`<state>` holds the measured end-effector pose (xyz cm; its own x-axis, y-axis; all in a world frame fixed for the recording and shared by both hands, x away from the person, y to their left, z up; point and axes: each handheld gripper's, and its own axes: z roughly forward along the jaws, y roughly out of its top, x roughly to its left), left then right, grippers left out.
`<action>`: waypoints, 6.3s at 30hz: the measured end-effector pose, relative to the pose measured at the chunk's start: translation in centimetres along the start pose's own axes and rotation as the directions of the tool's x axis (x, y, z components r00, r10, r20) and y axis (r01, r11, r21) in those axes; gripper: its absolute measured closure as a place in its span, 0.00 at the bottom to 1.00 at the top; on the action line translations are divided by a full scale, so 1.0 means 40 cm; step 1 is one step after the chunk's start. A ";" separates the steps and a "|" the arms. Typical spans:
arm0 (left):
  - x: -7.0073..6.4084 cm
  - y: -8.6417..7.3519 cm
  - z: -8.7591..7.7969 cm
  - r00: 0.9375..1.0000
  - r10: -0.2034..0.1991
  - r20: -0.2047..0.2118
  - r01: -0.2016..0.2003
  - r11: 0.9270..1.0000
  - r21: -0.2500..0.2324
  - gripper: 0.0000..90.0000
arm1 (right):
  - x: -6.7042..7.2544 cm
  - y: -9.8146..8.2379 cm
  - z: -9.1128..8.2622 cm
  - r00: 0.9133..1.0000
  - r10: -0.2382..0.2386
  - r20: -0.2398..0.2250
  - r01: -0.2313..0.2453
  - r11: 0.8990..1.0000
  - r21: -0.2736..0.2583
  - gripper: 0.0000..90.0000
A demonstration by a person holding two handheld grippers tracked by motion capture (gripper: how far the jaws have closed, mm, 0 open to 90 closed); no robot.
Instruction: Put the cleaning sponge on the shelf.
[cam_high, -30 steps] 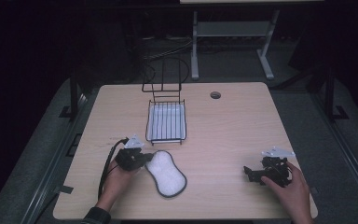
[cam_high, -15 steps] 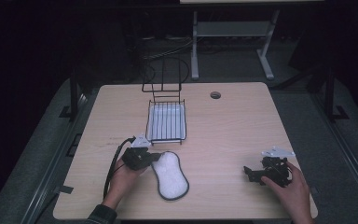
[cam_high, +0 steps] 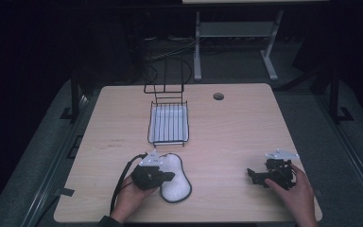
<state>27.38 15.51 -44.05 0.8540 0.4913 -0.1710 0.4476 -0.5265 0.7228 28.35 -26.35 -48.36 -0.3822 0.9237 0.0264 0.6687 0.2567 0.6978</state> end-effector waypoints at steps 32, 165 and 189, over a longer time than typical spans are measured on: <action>-0.016 -0.051 -0.020 0.999 -0.028 0.025 0.026 0.997 0.066 1.00 | 0.000 0.000 0.000 1.000 0.000 0.000 0.000 1.000 0.000 0.00; 0.195 -0.111 -0.094 0.987 -0.015 -0.160 0.038 0.989 0.140 0.15 | 0.000 0.000 0.000 1.000 0.000 0.000 0.000 1.000 0.000 0.00; 0.183 -0.092 -0.141 0.990 -0.022 -0.142 0.035 0.996 0.087 0.48 | 0.000 0.000 0.000 1.000 0.000 0.000 0.000 1.000 0.000 0.00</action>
<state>30.49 24.96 -44.21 0.7977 0.5962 -0.0903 0.4983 -0.5674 0.6556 28.35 -26.35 -48.36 -0.3822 0.9237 0.0266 0.6689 0.2567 0.6976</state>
